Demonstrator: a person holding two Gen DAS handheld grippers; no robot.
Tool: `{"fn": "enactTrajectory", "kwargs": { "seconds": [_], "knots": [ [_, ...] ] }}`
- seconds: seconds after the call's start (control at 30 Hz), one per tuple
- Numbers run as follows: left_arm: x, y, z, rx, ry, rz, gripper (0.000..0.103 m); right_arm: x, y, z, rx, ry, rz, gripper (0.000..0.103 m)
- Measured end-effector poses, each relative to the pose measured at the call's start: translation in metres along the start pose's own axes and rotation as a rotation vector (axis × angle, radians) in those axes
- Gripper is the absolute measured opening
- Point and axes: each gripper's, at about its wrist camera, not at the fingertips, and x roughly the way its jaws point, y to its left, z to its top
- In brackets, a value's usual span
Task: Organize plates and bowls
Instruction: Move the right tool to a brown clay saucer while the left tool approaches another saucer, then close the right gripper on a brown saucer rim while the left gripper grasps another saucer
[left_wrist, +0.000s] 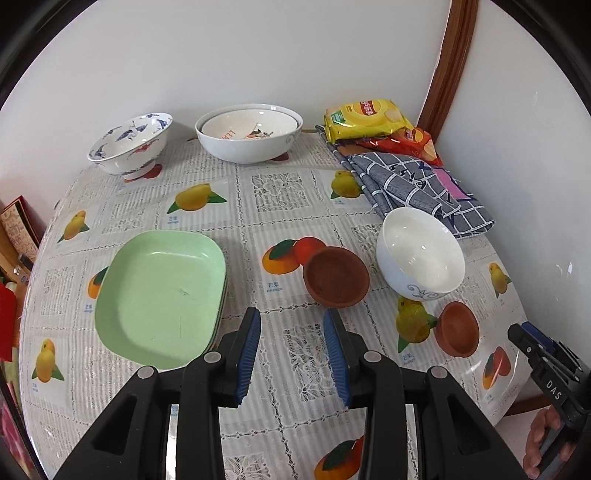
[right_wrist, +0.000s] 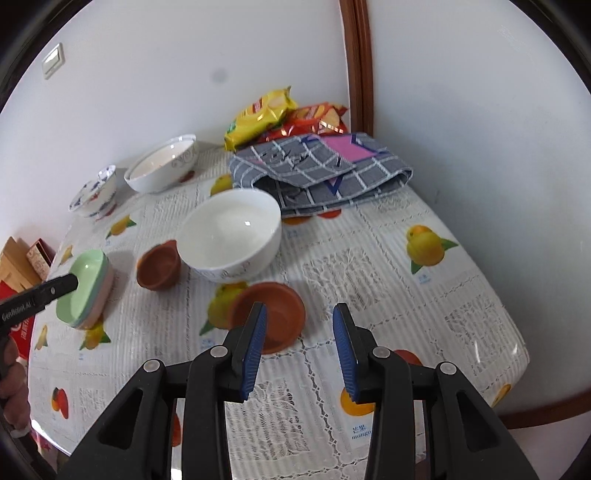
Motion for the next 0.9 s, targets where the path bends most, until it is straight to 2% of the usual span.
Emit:
{"fn": "enactTrajectory", "kwargs": {
  "seconds": [0.33, 0.67, 0.73, 0.9],
  "knots": [
    [0.039, 0.0, 0.013, -0.041, 0.075, -0.005, 0.035, 0.031, 0.002, -0.001, 0.006, 0.043, 0.033, 0.037],
    [0.076, -0.004, 0.022, -0.031, 0.13, -0.004, 0.037, 0.064, 0.003, 0.0, 0.021, 0.103, 0.038, 0.033],
    [0.082, -0.005, 0.024, -0.03, 0.138, -0.009, 0.037, 0.07, 0.004, -0.001, 0.014, 0.111, 0.039, 0.028],
    [0.1, -0.011, 0.029, -0.023, 0.163, -0.002, 0.037, 0.083, 0.002, -0.002, 0.013, 0.135, 0.035, 0.024]
  ]
}}
